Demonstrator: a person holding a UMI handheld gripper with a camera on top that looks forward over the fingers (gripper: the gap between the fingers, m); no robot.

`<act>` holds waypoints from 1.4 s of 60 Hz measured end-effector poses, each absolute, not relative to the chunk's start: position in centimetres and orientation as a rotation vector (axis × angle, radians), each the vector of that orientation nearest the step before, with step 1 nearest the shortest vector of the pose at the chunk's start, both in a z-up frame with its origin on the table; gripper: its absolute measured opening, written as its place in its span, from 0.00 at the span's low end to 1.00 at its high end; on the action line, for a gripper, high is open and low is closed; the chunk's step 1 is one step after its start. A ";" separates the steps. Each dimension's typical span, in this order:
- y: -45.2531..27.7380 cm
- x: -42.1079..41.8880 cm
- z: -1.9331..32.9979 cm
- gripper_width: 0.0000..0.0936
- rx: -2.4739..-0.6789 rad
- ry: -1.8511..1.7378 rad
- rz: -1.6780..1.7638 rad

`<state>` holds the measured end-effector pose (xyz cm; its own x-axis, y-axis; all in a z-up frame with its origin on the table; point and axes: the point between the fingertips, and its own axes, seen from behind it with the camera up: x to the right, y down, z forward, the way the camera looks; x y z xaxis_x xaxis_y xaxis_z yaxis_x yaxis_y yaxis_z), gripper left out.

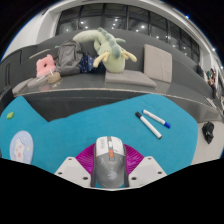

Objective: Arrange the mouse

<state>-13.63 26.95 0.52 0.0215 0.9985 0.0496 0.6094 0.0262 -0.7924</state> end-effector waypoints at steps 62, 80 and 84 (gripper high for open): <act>-6.3 -4.8 0.8 0.92 -1.669 -1.829 0.772; -4.7 7.7 9.1 0.91 -1.682 -1.828 0.800; -4.4 10.5 9.7 0.91 -1.684 -1.839 0.795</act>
<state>10.47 -4.40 9.69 -0.0929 0.9956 -0.0127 0.6915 0.0553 -0.7203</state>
